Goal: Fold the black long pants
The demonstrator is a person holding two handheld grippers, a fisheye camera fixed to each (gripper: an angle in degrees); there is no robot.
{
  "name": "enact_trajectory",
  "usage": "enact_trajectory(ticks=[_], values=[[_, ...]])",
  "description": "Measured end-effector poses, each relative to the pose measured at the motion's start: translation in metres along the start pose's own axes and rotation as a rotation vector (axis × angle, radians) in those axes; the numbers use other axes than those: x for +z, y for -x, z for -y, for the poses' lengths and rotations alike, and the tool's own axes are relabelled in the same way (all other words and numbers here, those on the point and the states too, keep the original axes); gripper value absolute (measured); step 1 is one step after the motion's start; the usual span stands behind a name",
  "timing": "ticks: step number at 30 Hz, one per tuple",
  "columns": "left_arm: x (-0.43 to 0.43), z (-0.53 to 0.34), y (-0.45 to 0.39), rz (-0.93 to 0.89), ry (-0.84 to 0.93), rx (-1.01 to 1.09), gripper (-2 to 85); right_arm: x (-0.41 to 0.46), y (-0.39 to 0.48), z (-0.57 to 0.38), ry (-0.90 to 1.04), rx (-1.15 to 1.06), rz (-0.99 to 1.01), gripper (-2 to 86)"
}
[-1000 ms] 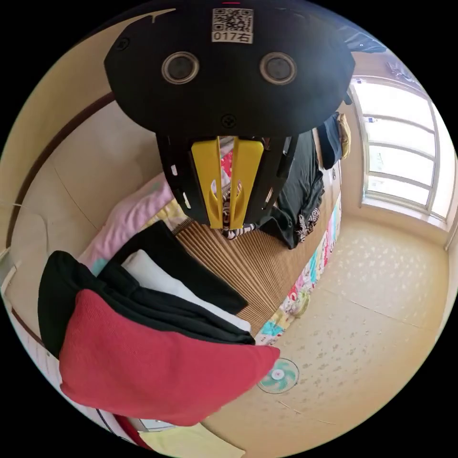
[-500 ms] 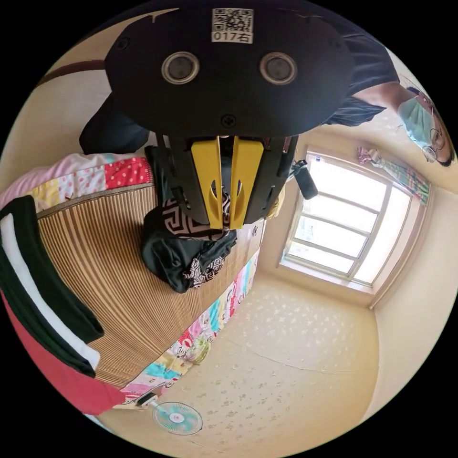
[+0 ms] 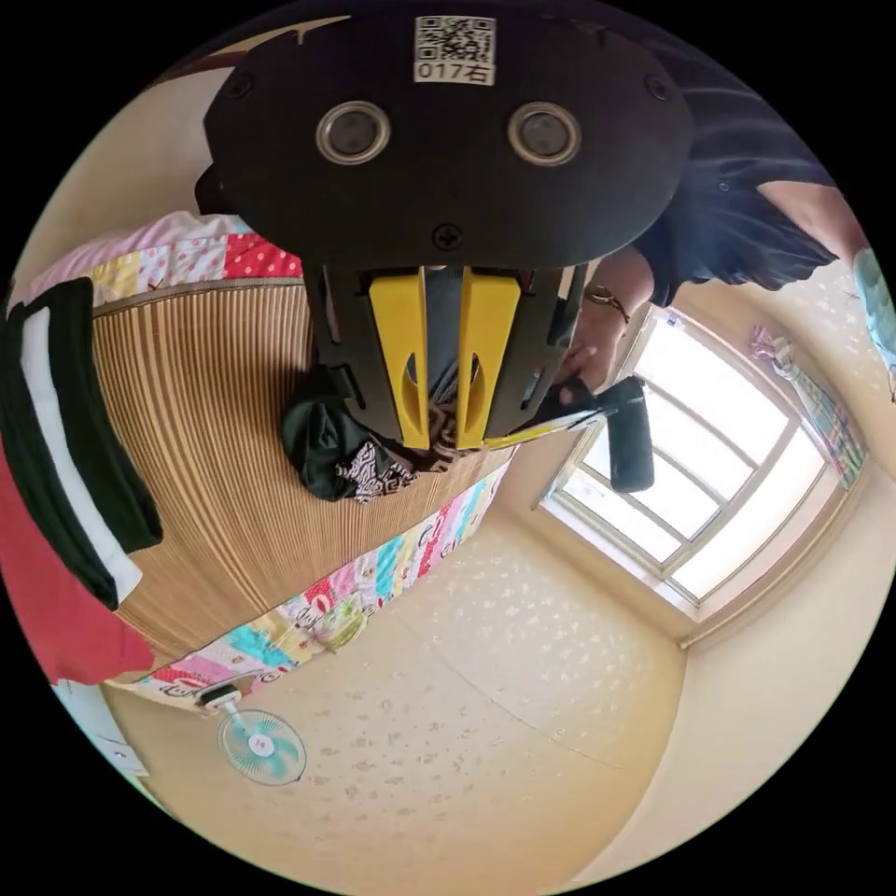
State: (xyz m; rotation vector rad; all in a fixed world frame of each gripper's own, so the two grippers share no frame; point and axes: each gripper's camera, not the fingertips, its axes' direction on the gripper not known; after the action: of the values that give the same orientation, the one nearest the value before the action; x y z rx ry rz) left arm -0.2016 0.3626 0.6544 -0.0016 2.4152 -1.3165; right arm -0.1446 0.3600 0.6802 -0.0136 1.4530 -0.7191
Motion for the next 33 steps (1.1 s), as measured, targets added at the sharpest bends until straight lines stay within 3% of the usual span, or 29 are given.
enact_trajectory(ticks=[4,9,17,22,24,30,33], values=[[-0.009,0.075,0.034,-0.084,-0.024,-0.077,-0.2,-0.022,-0.037,-0.031,-0.101,0.103,-0.105,2.0],[-0.014,0.156,0.08,-0.069,0.0,-0.08,-0.3,0.004,-0.082,-0.066,0.03,0.225,-0.016,2.0],[-0.101,0.173,0.124,-0.075,-0.16,0.032,-0.3,0.064,-0.094,-0.097,0.178,0.269,0.069,2.5],[-0.196,0.078,0.201,0.068,-0.35,-0.119,-0.1,0.081,-0.092,-0.099,0.212,0.259,0.071,2.6],[-0.227,-0.001,0.246,0.128,-0.429,-0.208,0.1,0.086,-0.092,-0.099,0.224,0.26,0.071,2.6],[-0.202,-0.207,0.377,0.23,-0.362,-0.666,0.5,0.116,-0.096,-0.103,0.307,0.284,-0.003,2.4],[-0.177,-0.281,0.418,0.167,-0.36,-0.848,0.7,0.132,-0.091,-0.105,0.353,0.284,-0.024,2.4]])
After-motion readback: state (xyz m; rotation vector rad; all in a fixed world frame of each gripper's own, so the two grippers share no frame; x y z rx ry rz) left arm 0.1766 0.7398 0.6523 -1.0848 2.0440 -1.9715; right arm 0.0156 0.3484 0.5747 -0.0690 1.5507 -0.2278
